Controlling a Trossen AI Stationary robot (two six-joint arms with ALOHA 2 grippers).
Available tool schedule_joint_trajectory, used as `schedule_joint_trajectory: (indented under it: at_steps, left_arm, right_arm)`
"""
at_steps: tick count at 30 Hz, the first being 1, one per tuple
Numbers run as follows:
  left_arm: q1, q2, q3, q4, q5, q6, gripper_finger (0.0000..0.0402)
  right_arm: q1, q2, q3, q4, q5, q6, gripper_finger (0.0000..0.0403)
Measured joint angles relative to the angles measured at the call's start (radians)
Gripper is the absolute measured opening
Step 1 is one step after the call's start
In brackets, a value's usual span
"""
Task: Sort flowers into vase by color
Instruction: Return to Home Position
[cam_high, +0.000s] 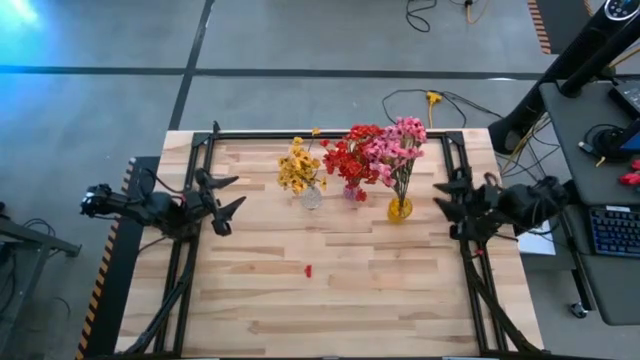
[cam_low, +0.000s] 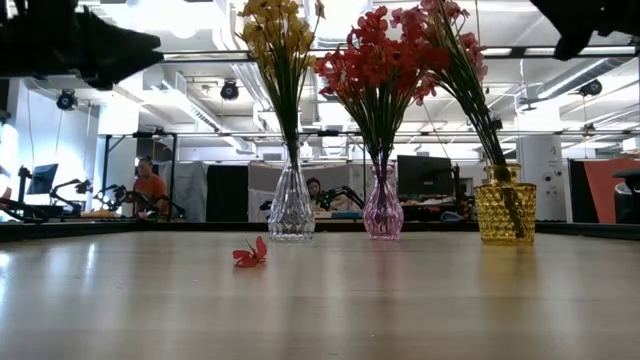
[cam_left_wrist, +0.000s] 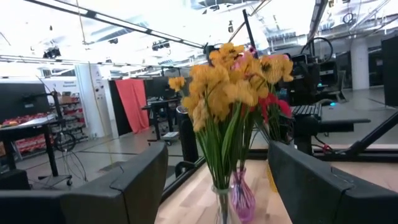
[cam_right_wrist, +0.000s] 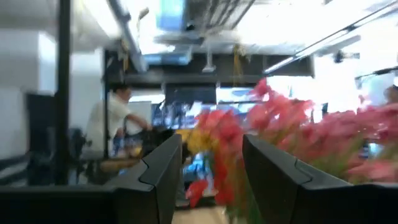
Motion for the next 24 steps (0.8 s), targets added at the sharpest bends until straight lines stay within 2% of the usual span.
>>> schedule_joint_trajectory:
  at_steps: [4,11,15,19,24]
  left_arm:
    - [0.001,-0.043,-0.054,-0.011,-0.002,-0.009,0.0258]
    - [0.003,-0.071,-0.053,-0.183,-0.001,-0.072,0.0258]
    - [0.003,-0.065,-0.053,-0.220,-0.045,-0.107,0.0258]
    - [0.003,-0.053,-0.054,-0.227,-0.050,-0.129,0.0258]
    - [0.003,-0.035,-0.046,-0.226,-0.050,-0.129,0.0258]
  right_arm:
    - [0.000,-0.001,-0.020,-0.022,-0.070,-0.009,0.0157]
    - [0.000,0.005,-0.133,0.038,-0.079,-0.015,0.0145]
    - [-0.006,0.021,-0.131,-0.006,-0.130,-0.012,0.0138]
    - [-0.011,0.025,-0.131,-0.033,-0.091,-0.022,0.0133]
    - [-0.011,0.033,-0.131,-0.182,-0.070,0.161,0.0134]
